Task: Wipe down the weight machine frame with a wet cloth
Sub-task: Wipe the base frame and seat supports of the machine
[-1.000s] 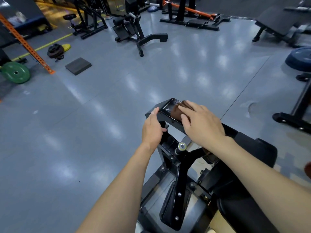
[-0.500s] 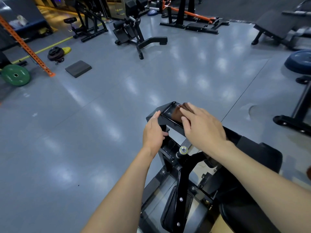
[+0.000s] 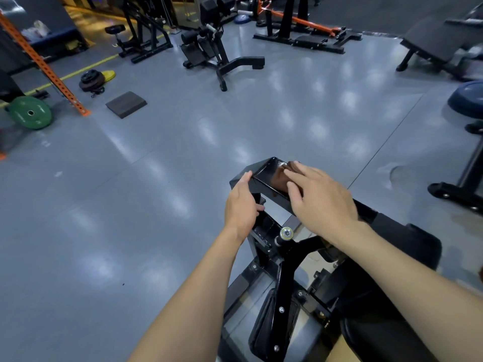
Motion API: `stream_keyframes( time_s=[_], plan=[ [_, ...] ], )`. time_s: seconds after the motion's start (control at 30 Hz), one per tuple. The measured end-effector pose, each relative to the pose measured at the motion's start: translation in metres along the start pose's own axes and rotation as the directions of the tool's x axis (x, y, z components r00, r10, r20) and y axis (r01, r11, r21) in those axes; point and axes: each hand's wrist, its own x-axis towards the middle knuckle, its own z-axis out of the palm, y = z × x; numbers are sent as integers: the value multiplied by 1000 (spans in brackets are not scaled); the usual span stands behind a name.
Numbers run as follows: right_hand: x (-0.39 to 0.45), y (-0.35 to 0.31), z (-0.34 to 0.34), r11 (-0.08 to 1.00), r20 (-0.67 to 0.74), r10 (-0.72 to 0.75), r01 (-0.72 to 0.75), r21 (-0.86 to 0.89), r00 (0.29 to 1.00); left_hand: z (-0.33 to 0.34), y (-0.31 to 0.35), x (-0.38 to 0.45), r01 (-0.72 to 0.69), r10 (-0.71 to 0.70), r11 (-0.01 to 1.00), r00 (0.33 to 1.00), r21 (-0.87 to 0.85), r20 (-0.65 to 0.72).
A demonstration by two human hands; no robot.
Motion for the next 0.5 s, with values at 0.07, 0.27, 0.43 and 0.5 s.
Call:
stream_keyframes(
  time_s=[0.07,0.27,0.43,0.5],
  plan=[
    [15,-13,7,1000,-27,-26,26,-12,999,2,0,0,9,-9,1000,1000,-24,-9],
    [38,-30,14,986,111,-165,165,10,980,1,3,-4,-36,36,999,999,1,1],
    [-11,6,-4,997,4,-70,70,-18,998,0,-2,0,-25,25,1000,1000,7,4],
    [-11,3,-2,999,-39,-22,21,-25,999,2,-4,-1,-20,20,1000,1000,4,-3]
  ],
)
